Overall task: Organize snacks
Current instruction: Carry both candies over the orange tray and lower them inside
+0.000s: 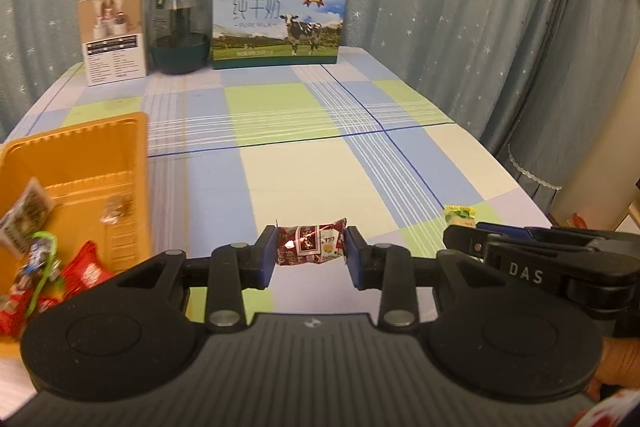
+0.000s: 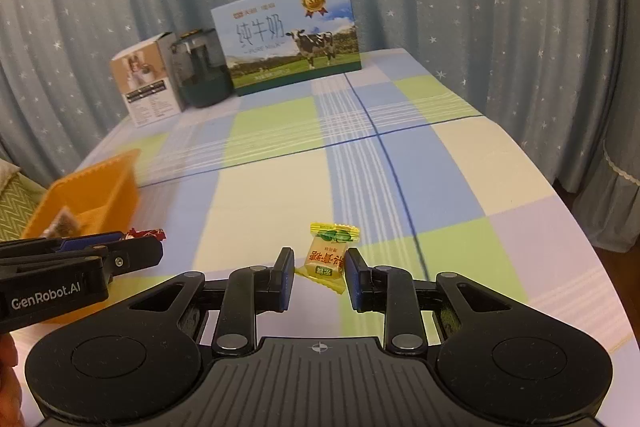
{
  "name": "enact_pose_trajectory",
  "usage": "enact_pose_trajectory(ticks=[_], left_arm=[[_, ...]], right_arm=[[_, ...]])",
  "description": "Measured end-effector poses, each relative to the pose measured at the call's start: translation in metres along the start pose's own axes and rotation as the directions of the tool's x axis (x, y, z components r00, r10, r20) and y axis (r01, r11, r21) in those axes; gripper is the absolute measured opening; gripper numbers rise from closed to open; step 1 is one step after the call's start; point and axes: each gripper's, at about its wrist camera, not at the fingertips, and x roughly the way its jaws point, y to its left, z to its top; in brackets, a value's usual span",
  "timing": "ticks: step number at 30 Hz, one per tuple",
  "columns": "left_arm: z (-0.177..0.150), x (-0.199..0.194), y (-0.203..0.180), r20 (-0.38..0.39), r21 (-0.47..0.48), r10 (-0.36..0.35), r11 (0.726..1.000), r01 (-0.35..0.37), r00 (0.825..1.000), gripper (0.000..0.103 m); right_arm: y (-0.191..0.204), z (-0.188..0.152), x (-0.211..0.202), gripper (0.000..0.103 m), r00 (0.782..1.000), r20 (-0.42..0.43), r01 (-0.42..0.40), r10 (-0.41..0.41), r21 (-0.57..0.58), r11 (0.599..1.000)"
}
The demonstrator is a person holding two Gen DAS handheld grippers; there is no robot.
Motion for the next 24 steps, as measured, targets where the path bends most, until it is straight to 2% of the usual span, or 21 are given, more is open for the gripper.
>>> enact_pose_trajectory(ticks=[10, 24], left_arm=[[-0.009, -0.056, 0.019, 0.028, -0.048, 0.017, 0.999, -0.016, 0.999, 0.032], [-0.015, -0.104, 0.056, 0.062, -0.096, 0.078, 0.993, -0.072, 0.995, 0.032]], right_arm=[[0.042, -0.011, -0.037, 0.028, 0.999, 0.002, -0.039, 0.039, -0.056, 0.998], [0.087, -0.011, -0.056, 0.028, 0.996, 0.009, -0.088, 0.090, -0.136, 0.987]])
